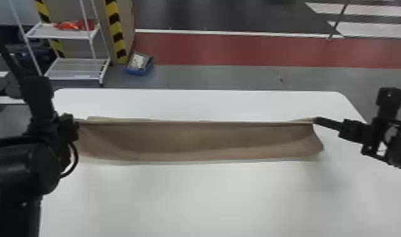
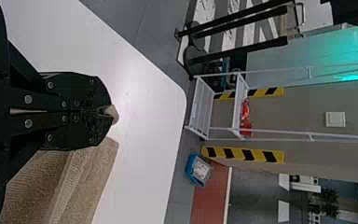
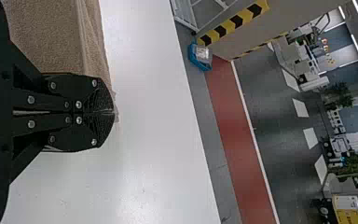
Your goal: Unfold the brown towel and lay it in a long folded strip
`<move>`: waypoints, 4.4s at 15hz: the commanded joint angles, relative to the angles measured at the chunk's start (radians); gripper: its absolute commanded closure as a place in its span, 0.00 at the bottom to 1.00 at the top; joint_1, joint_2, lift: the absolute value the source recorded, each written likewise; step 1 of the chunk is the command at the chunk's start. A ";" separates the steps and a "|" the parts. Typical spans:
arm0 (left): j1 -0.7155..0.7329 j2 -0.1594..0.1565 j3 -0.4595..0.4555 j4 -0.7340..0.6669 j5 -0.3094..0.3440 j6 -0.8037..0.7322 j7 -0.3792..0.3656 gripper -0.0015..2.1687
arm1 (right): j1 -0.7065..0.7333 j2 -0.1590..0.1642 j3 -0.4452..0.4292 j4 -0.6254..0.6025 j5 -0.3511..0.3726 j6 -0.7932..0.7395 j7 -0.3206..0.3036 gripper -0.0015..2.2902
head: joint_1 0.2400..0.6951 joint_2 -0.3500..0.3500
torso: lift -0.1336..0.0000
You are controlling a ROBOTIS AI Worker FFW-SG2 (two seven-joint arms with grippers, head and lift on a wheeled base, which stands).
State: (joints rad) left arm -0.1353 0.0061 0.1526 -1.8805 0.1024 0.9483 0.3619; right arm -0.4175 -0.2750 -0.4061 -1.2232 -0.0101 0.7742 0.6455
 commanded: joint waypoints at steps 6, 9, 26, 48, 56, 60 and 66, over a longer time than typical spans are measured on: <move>-0.020 0.000 -0.019 0.026 -0.015 0.002 0.006 0.65 | -0.003 -0.004 -0.007 0.008 -0.016 0.001 -0.001 0.57 | 1.00 0.40 | 0.11; -0.020 -0.001 -0.024 0.020 -0.015 0.002 0.008 0.65 | 0.003 -0.004 -0.020 -0.004 -0.022 0.026 -0.001 0.57 | 1.00 0.40 | 0.11; -0.141 0.002 -0.054 0.238 -0.061 -0.087 0.005 0.65 | -0.061 -0.018 0.033 0.083 -0.014 -0.039 -0.053 0.57 | 1.00 0.38 | 0.11; 0.019 0.037 0.038 0.236 -0.038 -0.418 -0.115 0.02 | 0.020 -0.029 0.049 0.146 -0.082 -0.293 -0.093 0.03 | 1.00 0.42 | 0.11; 0.095 0.068 0.151 0.198 0.142 -0.375 -0.330 0.02 | 0.059 -0.035 0.078 0.120 -0.093 -0.269 -0.030 0.09 | 1.00 0.44 | 0.11; 0.111 0.066 0.150 0.215 0.151 -0.372 -0.428 0.02 | 0.078 -0.033 0.113 0.120 -0.074 -0.217 -0.024 0.17 | 1.00 0.45 | 0.11; 0.111 0.069 0.108 0.216 0.089 -0.271 -0.462 0.12 | 0.094 -0.041 0.098 0.099 -0.074 -0.161 -0.006 0.17 | 1.00 0.43 | 0.11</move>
State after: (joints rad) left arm -0.0247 0.0748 0.2647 -1.6632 0.1956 0.6435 -0.0963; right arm -0.3249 -0.3133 -0.3061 -1.1205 -0.0858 0.6038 0.6398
